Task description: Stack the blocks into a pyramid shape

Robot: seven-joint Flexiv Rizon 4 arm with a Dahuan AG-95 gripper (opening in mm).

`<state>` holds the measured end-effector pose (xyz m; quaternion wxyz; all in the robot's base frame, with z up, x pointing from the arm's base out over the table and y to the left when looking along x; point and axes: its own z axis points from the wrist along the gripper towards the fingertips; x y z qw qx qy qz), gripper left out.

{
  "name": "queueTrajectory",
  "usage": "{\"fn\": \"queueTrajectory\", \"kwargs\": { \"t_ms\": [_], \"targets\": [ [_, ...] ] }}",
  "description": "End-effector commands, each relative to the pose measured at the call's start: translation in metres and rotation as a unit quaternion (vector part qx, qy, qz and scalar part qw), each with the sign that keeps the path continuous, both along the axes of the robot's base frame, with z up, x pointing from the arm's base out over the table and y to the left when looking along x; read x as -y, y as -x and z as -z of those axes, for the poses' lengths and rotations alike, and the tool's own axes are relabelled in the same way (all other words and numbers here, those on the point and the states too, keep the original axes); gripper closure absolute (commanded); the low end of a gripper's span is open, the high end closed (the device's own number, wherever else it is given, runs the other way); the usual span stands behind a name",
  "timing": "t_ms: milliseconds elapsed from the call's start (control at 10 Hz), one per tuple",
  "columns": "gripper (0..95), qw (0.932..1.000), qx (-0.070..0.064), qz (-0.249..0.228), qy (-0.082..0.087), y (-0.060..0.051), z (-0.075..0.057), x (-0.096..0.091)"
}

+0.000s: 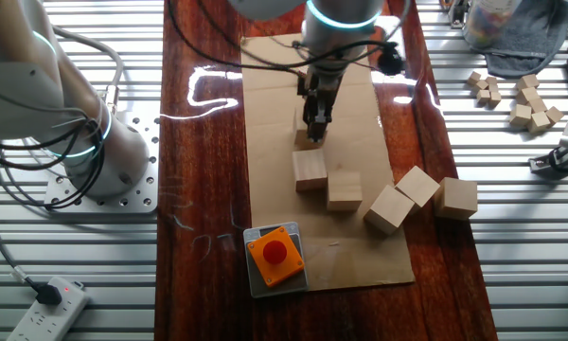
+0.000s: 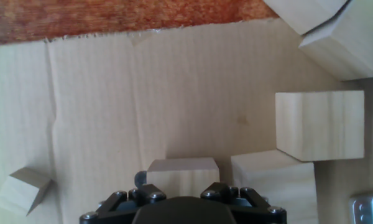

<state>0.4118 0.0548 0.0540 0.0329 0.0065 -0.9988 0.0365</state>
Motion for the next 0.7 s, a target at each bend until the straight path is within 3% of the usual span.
{"fn": "queueTrajectory", "kwargs": {
  "t_ms": [100, 400, 500, 700],
  "targets": [
    [95.0, 0.9999, -0.013, -0.009, -0.003, 0.001, -0.010, 0.001],
    [95.0, 0.9984, -0.019, -0.053, -0.003, 0.004, -0.024, 0.004],
    [95.0, 0.9937, -0.023, -0.110, 0.001, 0.004, -0.031, 0.003],
    [95.0, 0.9870, -0.024, -0.159, 0.002, 0.004, -0.034, 0.001]
  ]
}}
